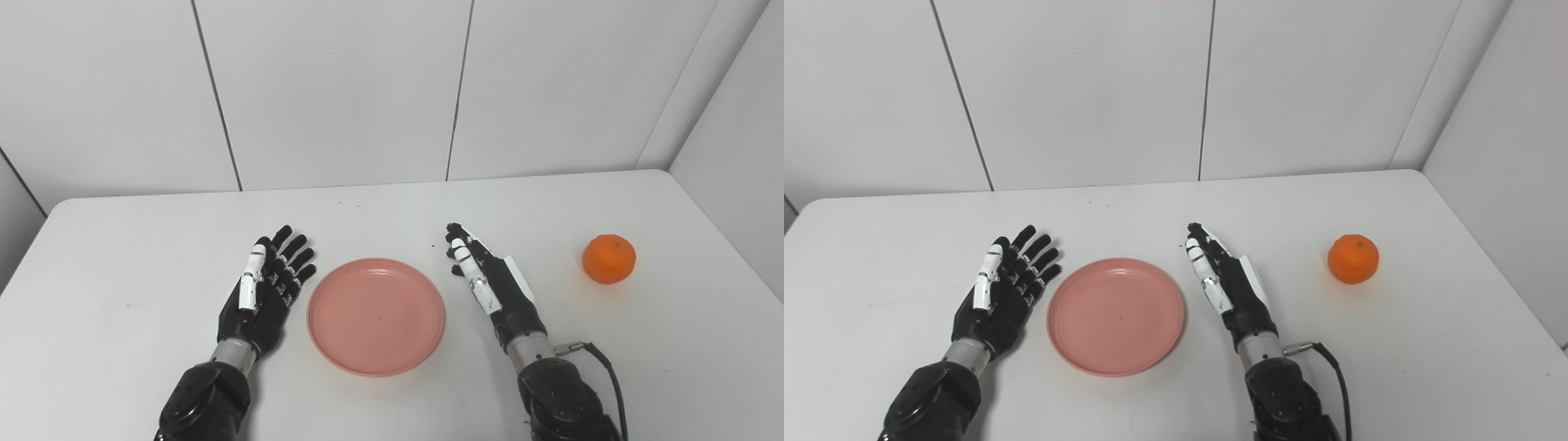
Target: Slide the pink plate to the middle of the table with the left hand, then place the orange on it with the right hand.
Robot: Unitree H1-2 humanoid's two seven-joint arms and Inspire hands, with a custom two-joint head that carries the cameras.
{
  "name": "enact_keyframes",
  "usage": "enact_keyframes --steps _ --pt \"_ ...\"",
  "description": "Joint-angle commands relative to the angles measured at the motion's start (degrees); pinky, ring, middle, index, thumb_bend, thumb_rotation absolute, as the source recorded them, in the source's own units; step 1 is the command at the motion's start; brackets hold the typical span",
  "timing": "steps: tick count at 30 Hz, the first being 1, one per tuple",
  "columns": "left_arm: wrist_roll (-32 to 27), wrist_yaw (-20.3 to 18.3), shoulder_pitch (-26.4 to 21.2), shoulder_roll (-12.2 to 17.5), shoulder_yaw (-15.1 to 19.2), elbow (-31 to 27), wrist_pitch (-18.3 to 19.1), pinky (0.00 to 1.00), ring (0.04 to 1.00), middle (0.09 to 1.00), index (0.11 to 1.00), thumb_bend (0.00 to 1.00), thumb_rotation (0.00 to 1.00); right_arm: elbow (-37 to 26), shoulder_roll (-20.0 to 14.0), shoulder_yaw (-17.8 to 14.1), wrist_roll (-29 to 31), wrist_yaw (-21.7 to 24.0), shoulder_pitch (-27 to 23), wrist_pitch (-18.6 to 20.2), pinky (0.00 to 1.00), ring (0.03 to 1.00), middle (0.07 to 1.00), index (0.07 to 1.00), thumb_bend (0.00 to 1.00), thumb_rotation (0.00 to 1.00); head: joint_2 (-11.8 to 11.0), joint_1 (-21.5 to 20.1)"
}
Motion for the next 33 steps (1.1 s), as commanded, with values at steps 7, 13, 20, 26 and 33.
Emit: enact_keyframes --steps 7,13,20,26,33 --pt "-1.6 -2.6 -0.9 1.2 2.1 7.0 -3.2 0.96 0.936 0.936 0.932 0.35 1.0 -4.7 -4.0 1.7 -10.0 -1.8 -4.1 -1.8 0.76 0.82 0.849 0.856 0.59 0.91 -3.9 -4.7" --pt "-2.9 -3.3 -1.3 1.3 3.5 8.8 -3.1 0.98 0.942 0.942 0.941 0.35 1.0 -9.6 -7.8 1.3 -16.3 -0.1 -5.8 1.3 0.78 0.854 0.886 0.889 0.65 0.83 -5.4 -6.2" --pt "-3.3 -2.8 -1.2 1.6 3.6 8.7 -2.4 0.98 0.946 0.947 0.946 0.32 1.0 -13.3 -10.1 -2.0 -22.2 1.2 -7.1 2.5 0.77 0.847 0.881 0.894 0.78 0.66 -6.7 -8.5" --pt "-3.5 -2.9 -1.4 1.9 3.5 8.6 -1.9 0.99 0.953 0.955 0.954 0.31 1.0 -15.5 -12.9 -5.1 -26.5 1.5 -8.5 1.9 0.78 0.853 0.88 0.902 0.82 0.61 -6.8 -9.1" --pt "-4.2 -1.6 -1.5 2.0 4.0 7.9 -0.2 0.99 0.95 0.953 0.955 0.3 1.0 -15.9 -15.9 -7.6 -31.6 0.6 -7.9 1.4 0.8 0.863 0.888 0.907 0.82 0.63 -7.1 -11.0"
